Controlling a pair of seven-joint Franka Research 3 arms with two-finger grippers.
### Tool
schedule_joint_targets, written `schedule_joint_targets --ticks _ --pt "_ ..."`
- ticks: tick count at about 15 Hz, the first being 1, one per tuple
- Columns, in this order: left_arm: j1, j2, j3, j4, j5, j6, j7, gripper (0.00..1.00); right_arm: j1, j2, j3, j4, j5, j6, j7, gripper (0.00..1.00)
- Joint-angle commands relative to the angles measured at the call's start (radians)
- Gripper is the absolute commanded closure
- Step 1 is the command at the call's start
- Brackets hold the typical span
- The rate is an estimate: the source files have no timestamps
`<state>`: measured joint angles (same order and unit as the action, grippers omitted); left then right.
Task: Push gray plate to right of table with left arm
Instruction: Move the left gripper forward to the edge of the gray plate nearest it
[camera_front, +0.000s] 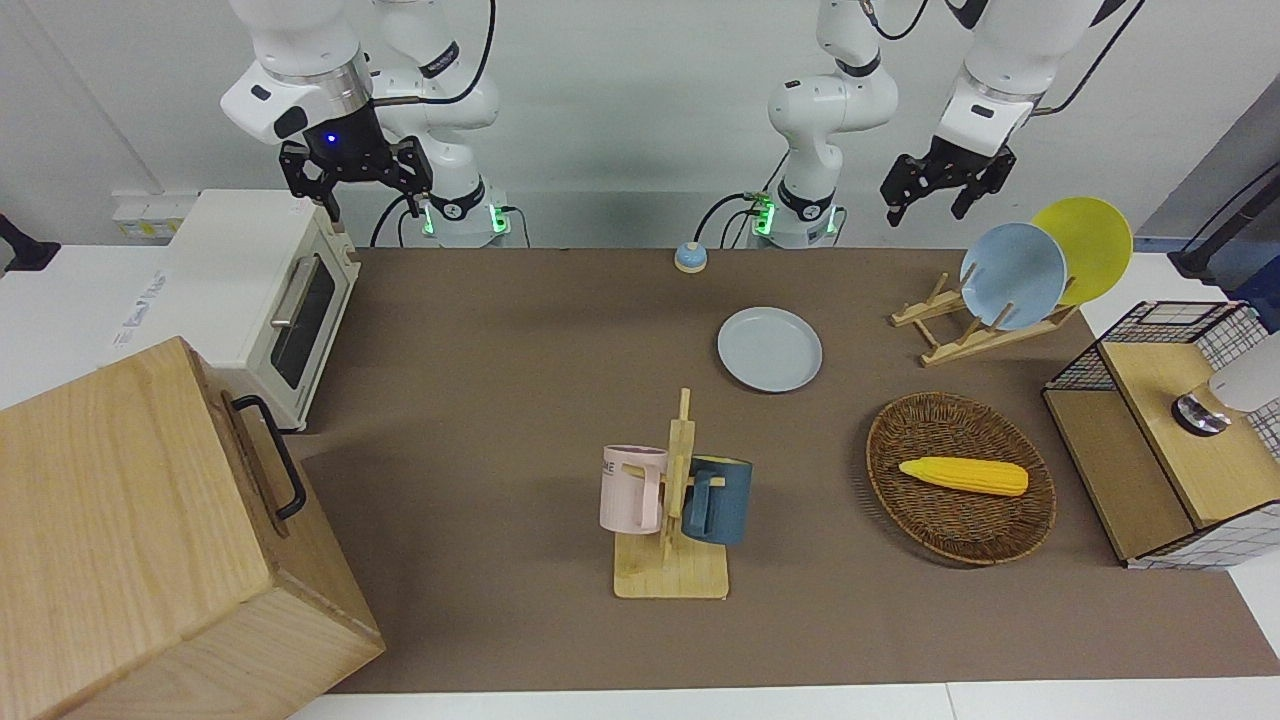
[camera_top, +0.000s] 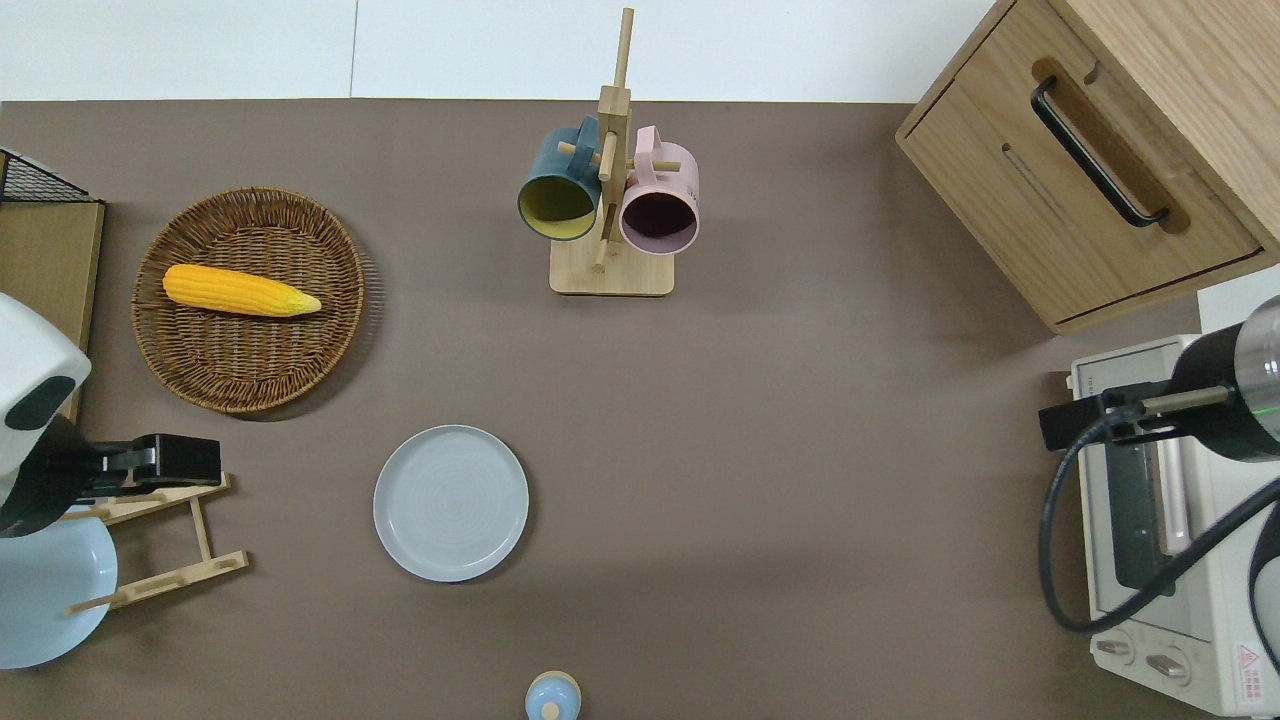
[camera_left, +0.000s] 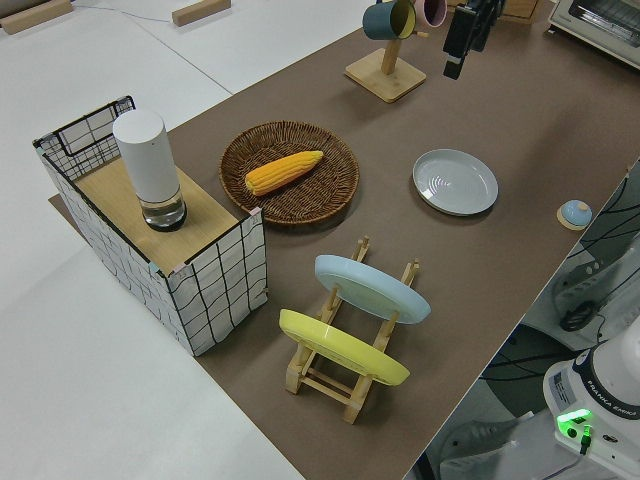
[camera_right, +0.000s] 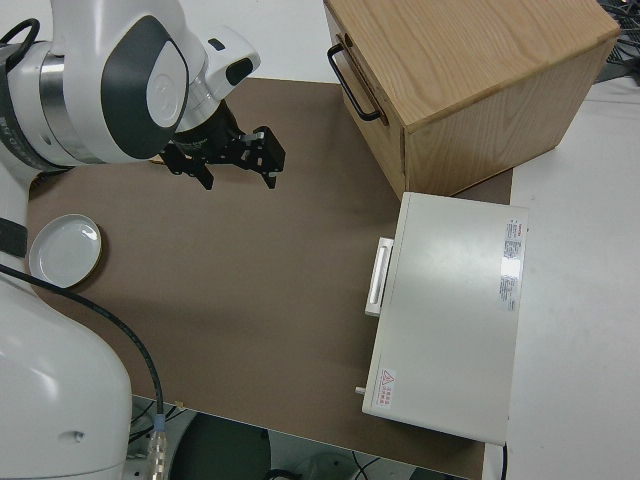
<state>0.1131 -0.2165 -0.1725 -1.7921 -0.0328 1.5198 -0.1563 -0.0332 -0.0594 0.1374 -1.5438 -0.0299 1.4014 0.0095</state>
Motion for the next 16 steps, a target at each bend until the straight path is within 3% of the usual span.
schedule_joint_targets --ticks 1,7,9,13,16 --pt "0.007 -0.075 0.005 -0.104 -0.044 0.046 0.021 0.01 -0.024 -0.010 0.019 0.001 -0.010 -0.015 -0.008 0.005" --pt "0.007 -0.072 0.007 -0.139 -0.052 0.063 0.020 0.01 -0.024 -0.010 0.019 0.001 -0.008 -0.015 -0.008 0.005" --pt "0.003 -0.067 0.005 -0.237 -0.053 0.139 0.018 0.01 -0.024 -0.010 0.019 0.001 -0.008 -0.015 -0.008 0.005" --pt "0.005 -0.064 0.007 -0.327 -0.070 0.218 0.020 0.01 -0.024 -0.010 0.019 0.001 -0.008 -0.015 -0.008 0.005" --pt "-0.006 -0.076 0.004 -0.485 -0.099 0.365 0.018 0.01 -0.024 -0.010 0.019 0.001 -0.008 -0.015 -0.008 0.005"
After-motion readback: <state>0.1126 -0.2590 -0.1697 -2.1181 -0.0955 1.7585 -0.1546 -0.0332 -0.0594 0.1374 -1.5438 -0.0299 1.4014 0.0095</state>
